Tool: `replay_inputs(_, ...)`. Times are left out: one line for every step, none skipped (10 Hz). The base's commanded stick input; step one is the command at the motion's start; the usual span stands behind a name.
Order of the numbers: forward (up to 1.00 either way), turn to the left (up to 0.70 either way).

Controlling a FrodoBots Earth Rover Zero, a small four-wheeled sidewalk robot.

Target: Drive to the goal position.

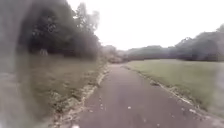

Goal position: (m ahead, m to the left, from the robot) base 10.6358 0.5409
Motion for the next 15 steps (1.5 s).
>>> replay_inputs(1.0,0.0)
replay_inputs(1.0,0.0)
replay_inputs(1.0,0.0)
replay_inputs(1.0,0.0)
replay_inputs(1.0,0.0)
replay_inputs(1.0,0.0)
replay_inputs(1.0,0.0)
replay_inputs(1.0,0.0)
replay_inputs(1.0,0.0)
replay_inputs(1.0,0.0)
replay_inputs(1.0,0.0)
replay_inputs(1.0,0.0)
replay_inputs(1.0,0.0)
replay_inputs(1.0,0.0)
replay_inputs(1.0,0.0)
